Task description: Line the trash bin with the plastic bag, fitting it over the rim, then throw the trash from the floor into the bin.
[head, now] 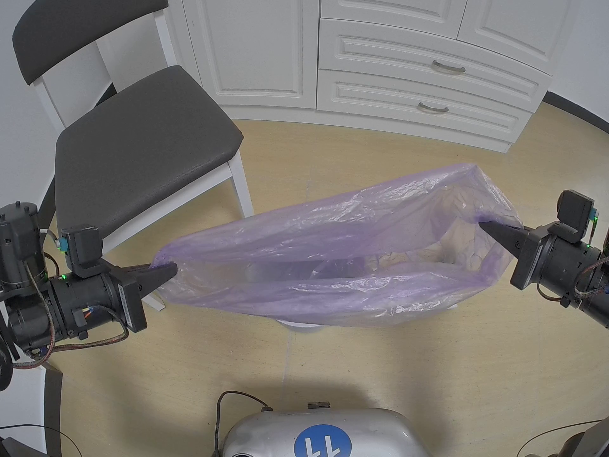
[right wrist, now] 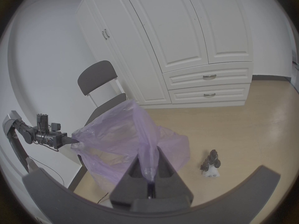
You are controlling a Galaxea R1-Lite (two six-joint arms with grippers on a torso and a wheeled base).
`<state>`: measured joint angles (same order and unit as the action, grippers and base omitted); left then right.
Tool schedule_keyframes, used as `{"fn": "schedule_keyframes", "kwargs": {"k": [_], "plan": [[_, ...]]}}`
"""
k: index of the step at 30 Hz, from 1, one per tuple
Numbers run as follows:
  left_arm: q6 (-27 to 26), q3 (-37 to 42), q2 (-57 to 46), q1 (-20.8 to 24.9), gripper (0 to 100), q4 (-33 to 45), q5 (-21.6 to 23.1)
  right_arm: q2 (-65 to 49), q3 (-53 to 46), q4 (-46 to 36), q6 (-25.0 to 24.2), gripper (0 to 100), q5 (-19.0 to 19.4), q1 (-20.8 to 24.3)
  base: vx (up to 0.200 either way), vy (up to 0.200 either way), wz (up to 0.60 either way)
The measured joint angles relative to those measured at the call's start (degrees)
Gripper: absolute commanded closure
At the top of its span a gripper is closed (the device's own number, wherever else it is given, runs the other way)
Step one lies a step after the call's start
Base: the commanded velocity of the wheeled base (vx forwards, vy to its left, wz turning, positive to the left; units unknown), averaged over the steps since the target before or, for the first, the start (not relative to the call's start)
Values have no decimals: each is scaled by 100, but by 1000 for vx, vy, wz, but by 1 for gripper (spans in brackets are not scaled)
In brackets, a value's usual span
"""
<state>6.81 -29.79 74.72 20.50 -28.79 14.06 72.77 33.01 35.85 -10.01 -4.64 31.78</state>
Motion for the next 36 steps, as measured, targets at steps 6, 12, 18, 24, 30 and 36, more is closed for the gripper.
{"fn": "schedule_keyframes", "kwargs": {"k": [6, 12, 18, 24, 30, 36], "plan": [[-39, -71, 288, -317, 100, -27, 0, -102, -66, -96, 154, 100, -20, -4, 0, 0, 0], [-85, -165, 513, -614, 100, -27, 9, -188, -124, -339, 334, 100, -20, -37, 0, 0, 0], [-96, -280, 814, -896, 100, -46, 55, -325, -165, -662, 460, 100, -20, -44, 0, 0, 0], [-90, -315, 981, -1053, 100, -158, 255, -397, -197, -745, 500, 100, -17, -45, 0, 0, 0], [-88, -315, 1018, -1103, 100, -178, 267, -369, -319, -761, 747, 100, -11, -45, 0, 0, 0], [-88, -313, 1009, -1158, 100, -205, 277, -236, -479, -772, 994, 100, -17, -111, 0, 0, 0]]}}
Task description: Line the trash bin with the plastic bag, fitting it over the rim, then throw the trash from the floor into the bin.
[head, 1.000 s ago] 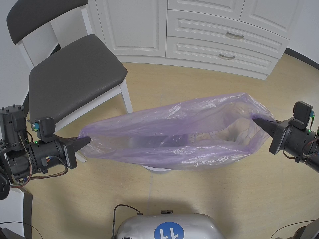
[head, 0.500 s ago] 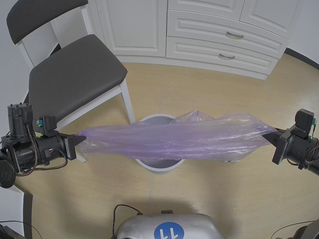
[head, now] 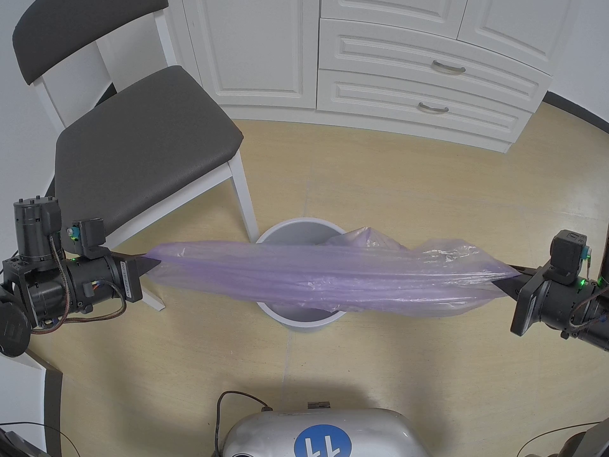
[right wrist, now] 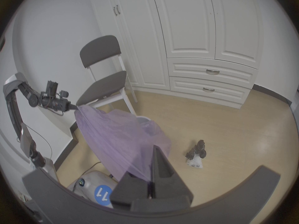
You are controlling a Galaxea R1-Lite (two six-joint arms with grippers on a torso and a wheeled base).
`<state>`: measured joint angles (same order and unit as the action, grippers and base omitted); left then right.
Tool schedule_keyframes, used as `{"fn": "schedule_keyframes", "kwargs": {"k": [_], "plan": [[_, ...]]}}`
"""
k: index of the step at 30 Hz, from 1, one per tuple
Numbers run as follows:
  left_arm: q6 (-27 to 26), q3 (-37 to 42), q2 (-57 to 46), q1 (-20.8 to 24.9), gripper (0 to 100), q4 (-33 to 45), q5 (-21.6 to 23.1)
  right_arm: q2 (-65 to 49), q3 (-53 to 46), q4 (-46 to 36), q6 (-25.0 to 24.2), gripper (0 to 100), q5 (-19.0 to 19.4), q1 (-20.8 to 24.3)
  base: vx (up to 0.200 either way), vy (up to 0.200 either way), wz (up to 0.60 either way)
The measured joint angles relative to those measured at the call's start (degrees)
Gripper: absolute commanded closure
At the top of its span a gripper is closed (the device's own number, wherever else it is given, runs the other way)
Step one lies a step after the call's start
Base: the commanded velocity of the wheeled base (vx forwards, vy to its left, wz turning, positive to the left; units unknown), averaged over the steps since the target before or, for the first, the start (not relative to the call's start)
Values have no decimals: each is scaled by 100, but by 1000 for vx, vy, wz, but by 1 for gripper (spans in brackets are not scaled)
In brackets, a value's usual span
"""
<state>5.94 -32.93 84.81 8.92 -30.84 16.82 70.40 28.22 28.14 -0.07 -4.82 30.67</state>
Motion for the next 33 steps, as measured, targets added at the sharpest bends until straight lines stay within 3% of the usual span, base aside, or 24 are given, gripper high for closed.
{"fn": "schedule_keyframes", "kwargs": {"k": [9, 33], "plan": [[5, 29, -28, -77, 100, -191, 105, 278, -306, 18, 674, 100, 4, -251, 0, 0, 0], [-167, 123, -505, -215, 100, -189, 135, 358, -549, 30, 1195, 100, 9, -601, 0, 0, 0]]}}
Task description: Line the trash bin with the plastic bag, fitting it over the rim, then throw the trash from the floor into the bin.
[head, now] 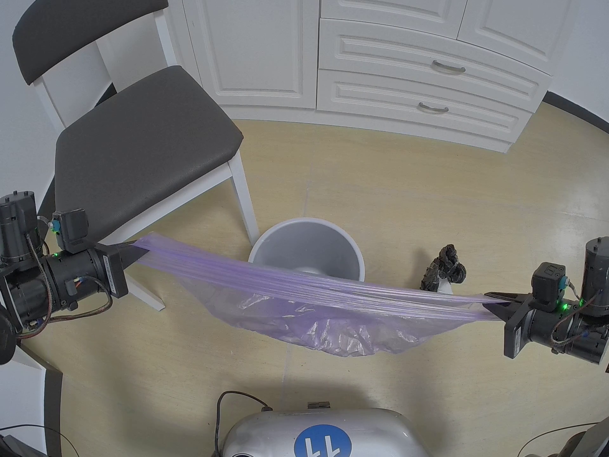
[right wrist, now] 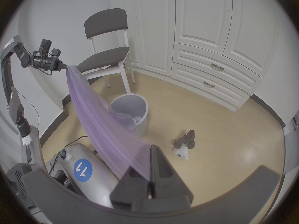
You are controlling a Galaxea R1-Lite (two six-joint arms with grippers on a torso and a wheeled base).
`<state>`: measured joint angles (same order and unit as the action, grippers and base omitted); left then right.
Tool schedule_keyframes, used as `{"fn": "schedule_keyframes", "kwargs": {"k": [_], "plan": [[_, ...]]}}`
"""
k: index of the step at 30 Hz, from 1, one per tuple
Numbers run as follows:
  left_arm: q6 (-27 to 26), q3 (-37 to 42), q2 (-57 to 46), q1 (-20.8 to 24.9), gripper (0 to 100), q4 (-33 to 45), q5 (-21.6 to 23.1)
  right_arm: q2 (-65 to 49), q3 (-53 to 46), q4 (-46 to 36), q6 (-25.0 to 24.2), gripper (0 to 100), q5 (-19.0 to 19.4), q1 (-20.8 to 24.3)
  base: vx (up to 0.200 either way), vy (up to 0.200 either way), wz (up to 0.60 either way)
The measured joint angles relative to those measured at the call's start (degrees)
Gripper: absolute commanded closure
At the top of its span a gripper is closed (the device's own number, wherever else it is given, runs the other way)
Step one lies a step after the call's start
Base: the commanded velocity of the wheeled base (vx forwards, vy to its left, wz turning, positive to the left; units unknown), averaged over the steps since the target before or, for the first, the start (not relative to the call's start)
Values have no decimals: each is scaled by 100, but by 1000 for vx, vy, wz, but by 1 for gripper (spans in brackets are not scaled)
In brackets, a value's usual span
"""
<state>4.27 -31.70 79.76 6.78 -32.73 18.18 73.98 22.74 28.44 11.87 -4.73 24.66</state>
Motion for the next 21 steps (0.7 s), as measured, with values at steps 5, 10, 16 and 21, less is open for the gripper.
{"fn": "schedule_keyframes", "kwargs": {"k": [5, 10, 16, 21], "plan": [[-17, 0, -22, -88, 100, 0, 2, -80, -30, 5, 106, 100, 6, -41, 0, 0, 0], [-37, 17, -68, -69, 100, -11, -12, -158, -52, 56, 184, 100, 0, -28, 0, 0, 0], [-41, 74, -195, 66, 100, -24, -55, -199, -55, 60, 189, 100, -28, 13, 0, 0, 0], [-48, 146, -311, 295, 100, -33, -85, -229, -57, 51, 189, 100, -52, 172, 0, 0, 0]]}}
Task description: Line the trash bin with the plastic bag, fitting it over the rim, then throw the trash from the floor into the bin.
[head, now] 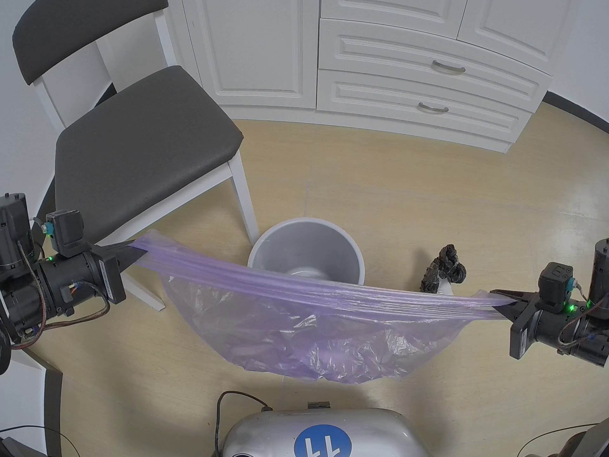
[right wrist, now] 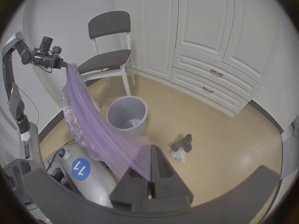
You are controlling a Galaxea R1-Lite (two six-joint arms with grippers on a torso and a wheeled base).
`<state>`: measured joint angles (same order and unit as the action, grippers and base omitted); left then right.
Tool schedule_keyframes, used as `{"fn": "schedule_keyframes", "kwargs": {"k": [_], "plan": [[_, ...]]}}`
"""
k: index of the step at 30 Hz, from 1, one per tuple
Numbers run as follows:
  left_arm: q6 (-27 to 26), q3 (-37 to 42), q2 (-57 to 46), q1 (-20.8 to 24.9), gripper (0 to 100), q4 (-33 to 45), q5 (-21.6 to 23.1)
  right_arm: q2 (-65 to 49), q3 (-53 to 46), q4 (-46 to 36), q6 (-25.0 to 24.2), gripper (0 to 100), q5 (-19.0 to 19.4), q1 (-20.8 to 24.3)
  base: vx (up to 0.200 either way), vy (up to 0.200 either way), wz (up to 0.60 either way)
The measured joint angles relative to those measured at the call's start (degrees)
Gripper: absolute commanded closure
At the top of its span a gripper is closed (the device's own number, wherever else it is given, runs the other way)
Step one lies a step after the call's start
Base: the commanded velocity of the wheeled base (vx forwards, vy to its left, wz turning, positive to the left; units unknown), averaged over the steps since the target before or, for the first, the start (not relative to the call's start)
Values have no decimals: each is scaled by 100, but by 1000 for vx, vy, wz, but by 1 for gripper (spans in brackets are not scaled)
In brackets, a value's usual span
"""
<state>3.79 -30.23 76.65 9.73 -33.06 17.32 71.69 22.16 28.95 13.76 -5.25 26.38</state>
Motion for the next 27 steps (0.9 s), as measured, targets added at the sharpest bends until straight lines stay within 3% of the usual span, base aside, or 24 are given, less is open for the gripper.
{"fn": "schedule_keyframes", "kwargs": {"k": [11, 19, 27], "plan": [[-213, 562, -56, 1179, 100, -720, -118, 165, -37, 33, -82, 100, -51, 812, 0, 0, 0], [-202, 830, -20, 2057, 100, -991, -550, 545, -50, 742, -608, 100, -703, 1476, 0, 0, 0], [-119, 863, 33, 2447, 100, -1024, -638, 1133, -56, 1877, -964, 100, -1234, 1964, 0, 0, 0]]}}
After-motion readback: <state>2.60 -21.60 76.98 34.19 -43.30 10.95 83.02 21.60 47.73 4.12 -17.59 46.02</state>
